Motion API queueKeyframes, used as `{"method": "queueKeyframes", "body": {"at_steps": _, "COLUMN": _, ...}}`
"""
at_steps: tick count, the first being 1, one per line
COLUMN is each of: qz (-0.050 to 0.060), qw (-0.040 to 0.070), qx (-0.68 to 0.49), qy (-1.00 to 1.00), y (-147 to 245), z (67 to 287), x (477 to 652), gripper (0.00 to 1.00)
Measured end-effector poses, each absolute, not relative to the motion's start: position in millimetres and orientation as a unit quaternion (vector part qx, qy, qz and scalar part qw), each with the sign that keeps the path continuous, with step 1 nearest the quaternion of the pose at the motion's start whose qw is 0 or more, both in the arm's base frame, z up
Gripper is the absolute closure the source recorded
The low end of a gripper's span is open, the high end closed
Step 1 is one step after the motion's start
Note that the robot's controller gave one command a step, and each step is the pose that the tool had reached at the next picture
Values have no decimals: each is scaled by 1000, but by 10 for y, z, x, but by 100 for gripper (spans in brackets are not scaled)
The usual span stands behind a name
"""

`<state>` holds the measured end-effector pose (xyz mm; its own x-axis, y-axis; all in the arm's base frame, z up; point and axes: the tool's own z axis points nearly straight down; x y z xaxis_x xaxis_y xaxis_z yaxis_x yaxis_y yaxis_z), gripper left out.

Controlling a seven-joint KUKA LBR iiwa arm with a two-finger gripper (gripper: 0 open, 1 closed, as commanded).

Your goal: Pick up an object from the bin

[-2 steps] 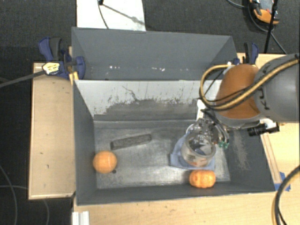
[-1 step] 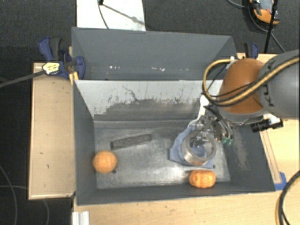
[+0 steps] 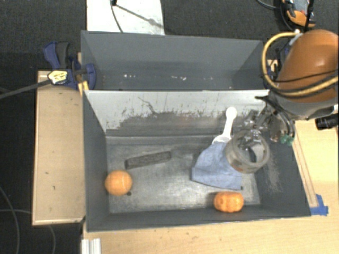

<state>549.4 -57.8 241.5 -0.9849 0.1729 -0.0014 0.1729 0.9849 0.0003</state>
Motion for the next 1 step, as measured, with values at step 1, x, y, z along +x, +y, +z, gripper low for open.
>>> {"method": "queueKeyframes", "body": {"at_steps": 1, "qz": 0, "qw": 1, "qx": 87, "qy": 996, "y": -578, "z": 2415, "x": 5494, "gripper": 100}}
